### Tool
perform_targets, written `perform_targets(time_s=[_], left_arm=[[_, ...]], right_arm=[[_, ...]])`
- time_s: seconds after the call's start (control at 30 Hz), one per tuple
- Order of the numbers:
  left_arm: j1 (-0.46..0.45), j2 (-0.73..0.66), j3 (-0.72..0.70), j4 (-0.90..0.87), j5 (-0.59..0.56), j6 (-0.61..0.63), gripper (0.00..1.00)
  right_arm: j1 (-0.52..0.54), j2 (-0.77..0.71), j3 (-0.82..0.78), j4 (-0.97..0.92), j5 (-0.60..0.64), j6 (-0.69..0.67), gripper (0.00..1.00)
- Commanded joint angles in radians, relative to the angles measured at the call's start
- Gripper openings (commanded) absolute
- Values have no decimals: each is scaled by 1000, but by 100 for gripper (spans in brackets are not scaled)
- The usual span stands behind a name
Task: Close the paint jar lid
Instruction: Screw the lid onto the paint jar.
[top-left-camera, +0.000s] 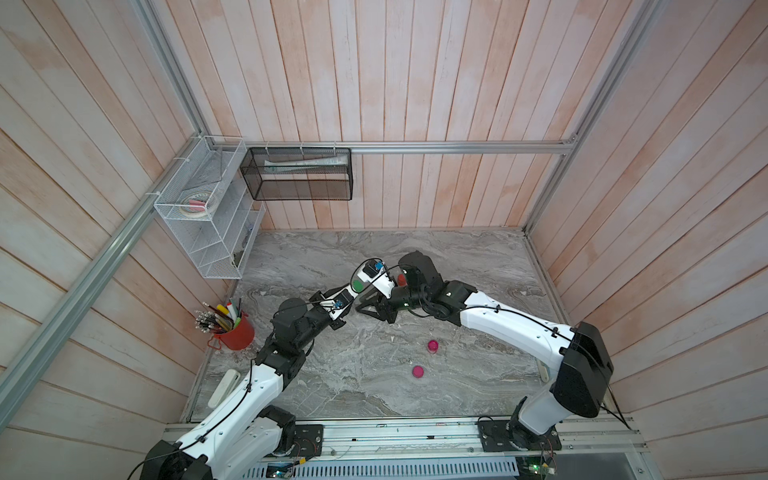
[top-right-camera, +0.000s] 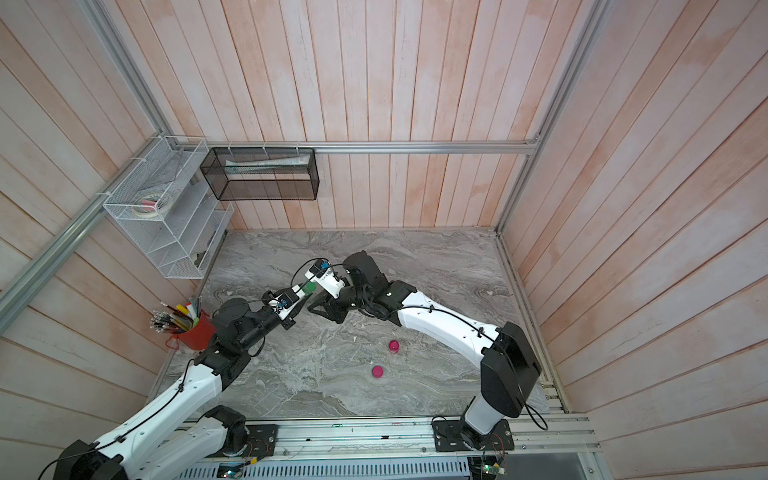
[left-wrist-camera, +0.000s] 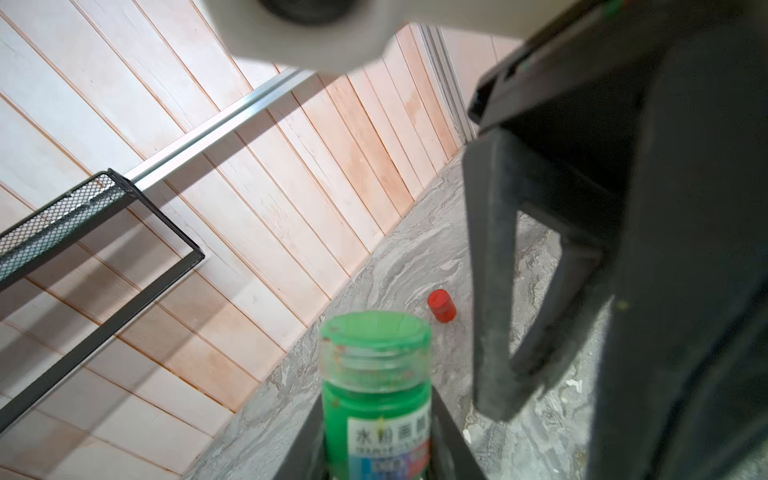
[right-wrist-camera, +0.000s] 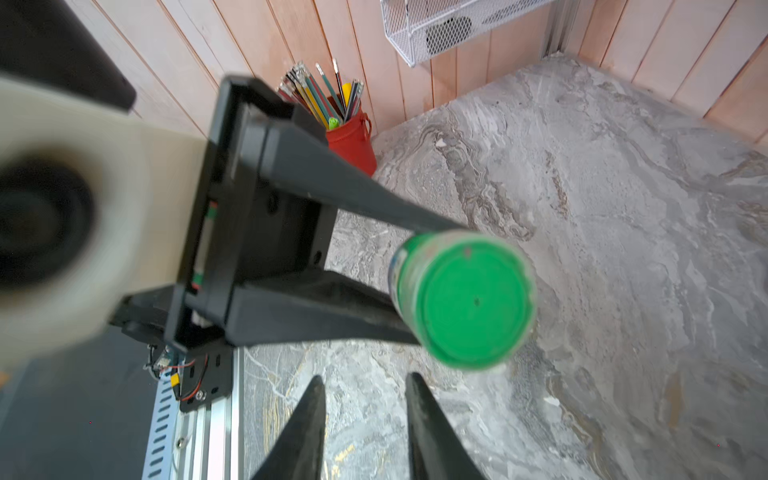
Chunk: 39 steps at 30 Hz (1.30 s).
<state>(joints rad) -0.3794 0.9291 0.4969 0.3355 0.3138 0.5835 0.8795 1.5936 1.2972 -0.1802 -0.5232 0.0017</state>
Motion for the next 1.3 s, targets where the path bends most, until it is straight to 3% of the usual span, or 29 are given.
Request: perform_targets(time_s=[0.0, 0.23, 0.5, 0.63, 0.9, 1.27], left_arm=[[0, 14, 33, 33, 1, -6, 29], [0, 21, 44, -6, 68, 8, 29], [0, 36, 88, -143, 396, 22, 30], [0, 61, 115, -174, 508, -5, 30], [1, 68, 112, -155, 494, -17, 30], [0, 66, 108, -148, 465, -14, 30]], right_arm=[[-4, -59, -31, 5, -6, -26, 34], [-47, -163, -100, 80, 150, -50, 34], [-100, -239, -176, 142, -23, -224, 35], [-106, -273, -202, 171, -81, -282, 38], [-106, -232, -145, 95, -139, -301, 48], [-78, -189, -122, 72, -83, -298, 49]])
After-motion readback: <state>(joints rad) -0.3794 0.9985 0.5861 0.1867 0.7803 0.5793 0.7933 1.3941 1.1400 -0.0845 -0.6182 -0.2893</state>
